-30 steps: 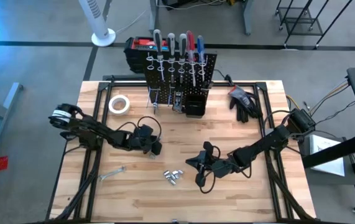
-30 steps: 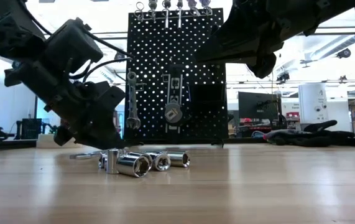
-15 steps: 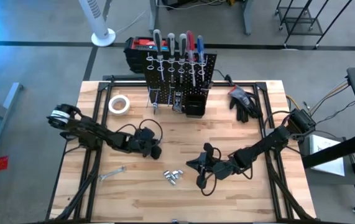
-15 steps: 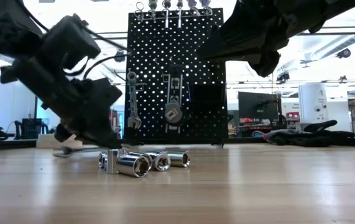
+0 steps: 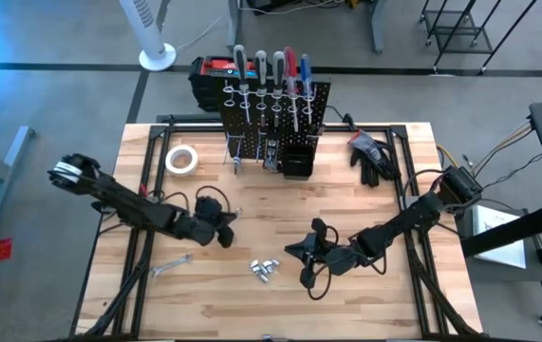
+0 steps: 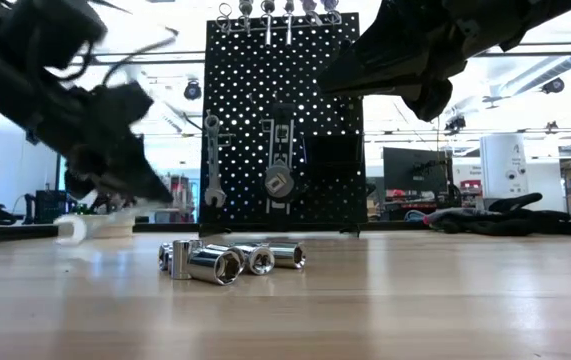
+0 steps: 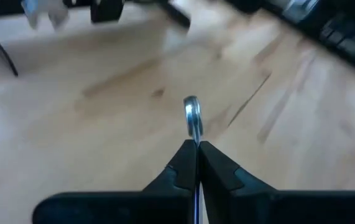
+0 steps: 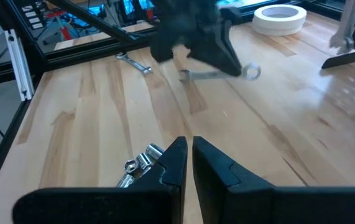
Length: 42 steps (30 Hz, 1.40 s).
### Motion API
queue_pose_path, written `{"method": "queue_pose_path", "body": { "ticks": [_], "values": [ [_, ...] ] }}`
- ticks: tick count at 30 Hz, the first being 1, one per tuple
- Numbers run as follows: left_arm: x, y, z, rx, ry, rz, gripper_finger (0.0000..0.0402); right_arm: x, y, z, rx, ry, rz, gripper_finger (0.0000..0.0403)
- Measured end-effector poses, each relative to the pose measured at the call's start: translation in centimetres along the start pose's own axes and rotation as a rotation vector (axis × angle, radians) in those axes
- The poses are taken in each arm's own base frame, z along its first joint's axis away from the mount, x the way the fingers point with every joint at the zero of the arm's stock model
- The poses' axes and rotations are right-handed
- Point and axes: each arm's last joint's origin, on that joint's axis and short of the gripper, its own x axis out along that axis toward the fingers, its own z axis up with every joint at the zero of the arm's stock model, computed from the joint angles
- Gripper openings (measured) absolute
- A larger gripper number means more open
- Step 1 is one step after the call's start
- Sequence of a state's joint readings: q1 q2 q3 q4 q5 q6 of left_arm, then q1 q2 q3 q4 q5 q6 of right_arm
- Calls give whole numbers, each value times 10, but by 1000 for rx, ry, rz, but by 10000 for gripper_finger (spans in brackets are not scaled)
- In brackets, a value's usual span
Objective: Hang tools onto peg board
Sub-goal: Hang the top wrench on the peg board
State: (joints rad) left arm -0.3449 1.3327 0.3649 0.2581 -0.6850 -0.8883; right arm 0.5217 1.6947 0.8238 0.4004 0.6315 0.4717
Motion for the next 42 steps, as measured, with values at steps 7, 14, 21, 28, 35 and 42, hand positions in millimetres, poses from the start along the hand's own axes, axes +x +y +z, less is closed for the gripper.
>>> {"method": "queue_pose_path", "body": {
  "ticks": [7, 14, 21, 28, 35, 42],
  "values": [
    [-16, 15, 7, -100, -264, -217, 2, 0, 0, 0, 1, -1, 1, 18],
    [-29, 41, 6, -179, -447, -260, 1, 0, 0, 1, 1, -2, 0, 18],
    [-16, 46, 16, -172, -496, -175, 1, 0, -2, 5, 11, -11, -5, 18],
    [-1, 38, 39, -84, -528, -212, 0, -2, -2, 8, 16, -20, 0, 18],
    [4, 41, 50, -116, -569, -183, 0, -2, -2, 8, 16, -20, 1, 18],
    [4, 44, 56, -154, -607, -183, 0, -2, -2, 8, 16, -18, 0, 18]
  ]
}}
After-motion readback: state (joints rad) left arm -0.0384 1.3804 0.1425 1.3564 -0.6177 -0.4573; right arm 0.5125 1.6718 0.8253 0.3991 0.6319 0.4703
